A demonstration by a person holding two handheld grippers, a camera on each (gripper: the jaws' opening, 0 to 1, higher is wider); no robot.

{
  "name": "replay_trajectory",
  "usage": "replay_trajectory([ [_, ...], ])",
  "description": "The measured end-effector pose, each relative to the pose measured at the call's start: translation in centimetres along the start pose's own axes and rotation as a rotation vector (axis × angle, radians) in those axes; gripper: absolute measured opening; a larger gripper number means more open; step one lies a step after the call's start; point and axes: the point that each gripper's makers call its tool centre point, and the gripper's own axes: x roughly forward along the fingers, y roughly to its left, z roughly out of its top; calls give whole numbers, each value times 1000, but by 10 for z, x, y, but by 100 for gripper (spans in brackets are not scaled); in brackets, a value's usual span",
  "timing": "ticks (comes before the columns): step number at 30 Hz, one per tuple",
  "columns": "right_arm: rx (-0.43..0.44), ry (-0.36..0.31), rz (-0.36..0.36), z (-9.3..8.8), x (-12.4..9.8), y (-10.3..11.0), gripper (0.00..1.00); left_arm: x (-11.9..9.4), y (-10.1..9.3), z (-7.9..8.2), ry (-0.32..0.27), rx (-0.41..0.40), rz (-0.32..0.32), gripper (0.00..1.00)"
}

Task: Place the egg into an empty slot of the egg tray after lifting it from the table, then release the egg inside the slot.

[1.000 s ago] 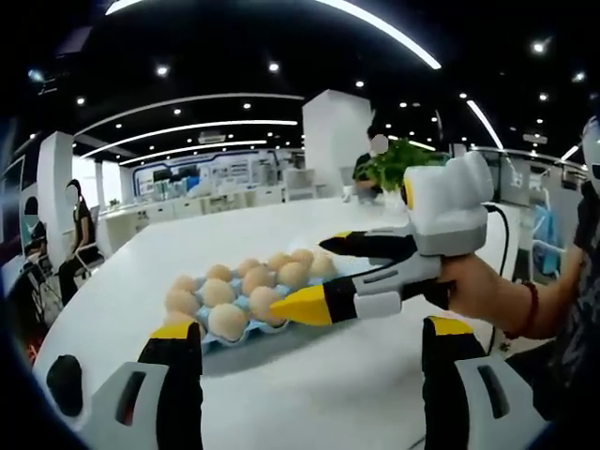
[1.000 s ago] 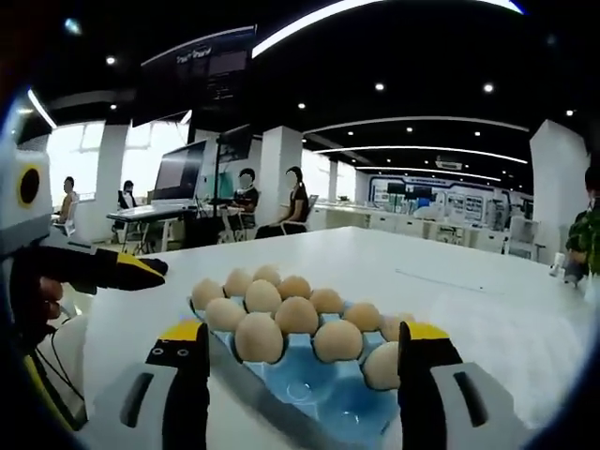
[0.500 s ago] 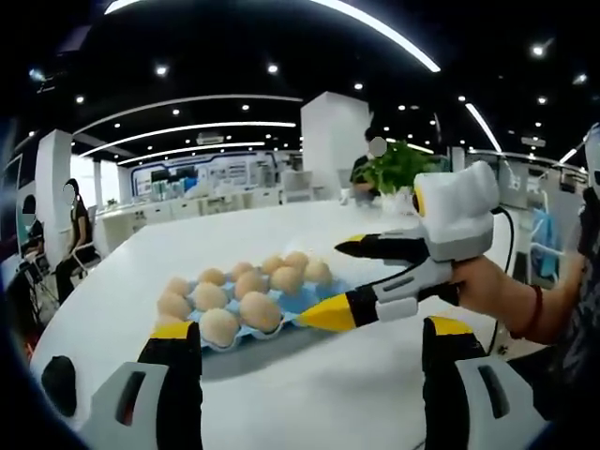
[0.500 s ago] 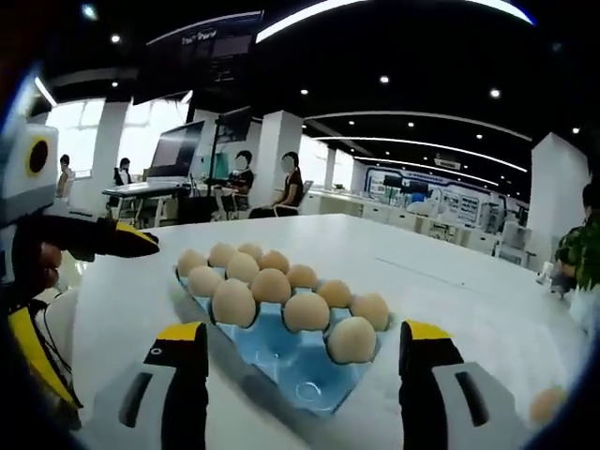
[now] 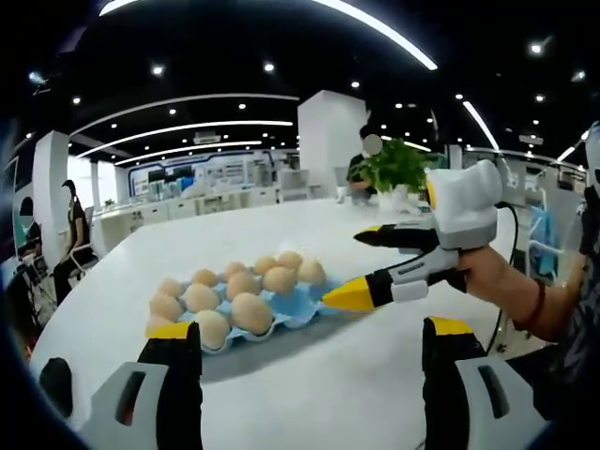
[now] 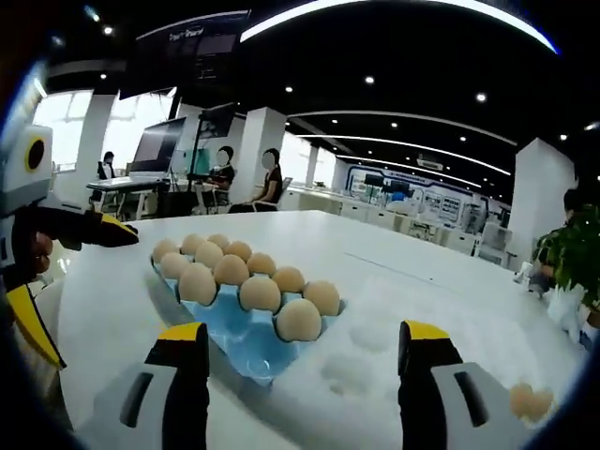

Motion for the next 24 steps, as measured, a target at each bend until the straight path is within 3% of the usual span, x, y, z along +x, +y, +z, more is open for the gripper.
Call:
replay_trajectory([
  [13, 60, 5, -59, -8, -17, -36, 86, 5, -4, 2, 3, 8, -11, 100],
  [24, 103, 23, -151, -21, -35, -73, 85, 9, -9, 3, 6, 14, -19, 100],
])
